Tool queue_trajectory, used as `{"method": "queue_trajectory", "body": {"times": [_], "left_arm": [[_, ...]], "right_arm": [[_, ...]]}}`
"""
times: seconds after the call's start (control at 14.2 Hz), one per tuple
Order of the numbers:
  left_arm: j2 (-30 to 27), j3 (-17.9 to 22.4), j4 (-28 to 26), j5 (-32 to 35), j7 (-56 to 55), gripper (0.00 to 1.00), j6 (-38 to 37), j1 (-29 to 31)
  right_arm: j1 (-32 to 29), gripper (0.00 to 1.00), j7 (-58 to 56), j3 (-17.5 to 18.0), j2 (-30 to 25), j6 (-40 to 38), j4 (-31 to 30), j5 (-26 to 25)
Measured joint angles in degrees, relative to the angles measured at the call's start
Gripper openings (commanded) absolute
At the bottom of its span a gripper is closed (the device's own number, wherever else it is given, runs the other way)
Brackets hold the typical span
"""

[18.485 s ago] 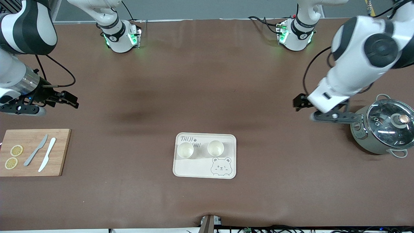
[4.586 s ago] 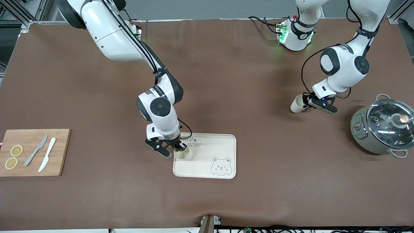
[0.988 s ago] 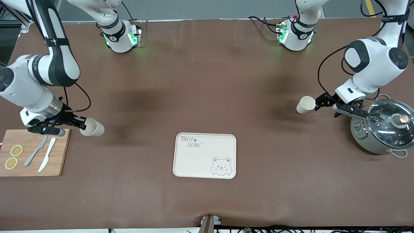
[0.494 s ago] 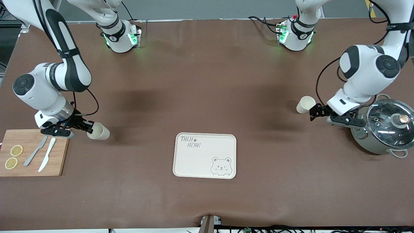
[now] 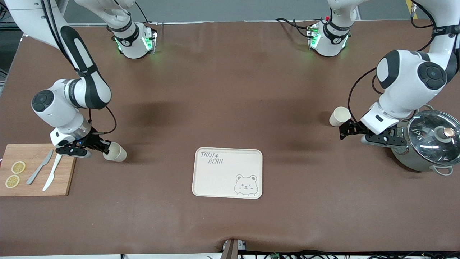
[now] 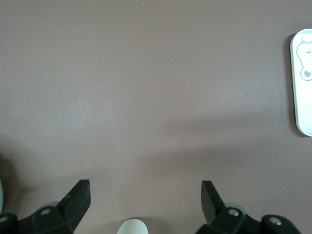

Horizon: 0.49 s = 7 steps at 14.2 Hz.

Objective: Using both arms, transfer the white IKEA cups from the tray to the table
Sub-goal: 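Set down both cups and open both grippers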

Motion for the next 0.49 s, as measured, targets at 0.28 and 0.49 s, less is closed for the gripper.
{"method": "queue_trajectory", "body": {"times": [0.28,0.49], "left_arm": [[-0.4,8.0,5.3,0.0,0.0,1.0,-7.7,-7.0],[-1.3,12.0,10.7,0.0,0.0,1.0,-15.3,-10.5]], "right_arm": [[0.0,0.0,0.0,0.0,1.1,1.5,0.0,0.0],[0.2,0.0,0.0,0.1,1.4,2.7,0.0,0.0]]}}
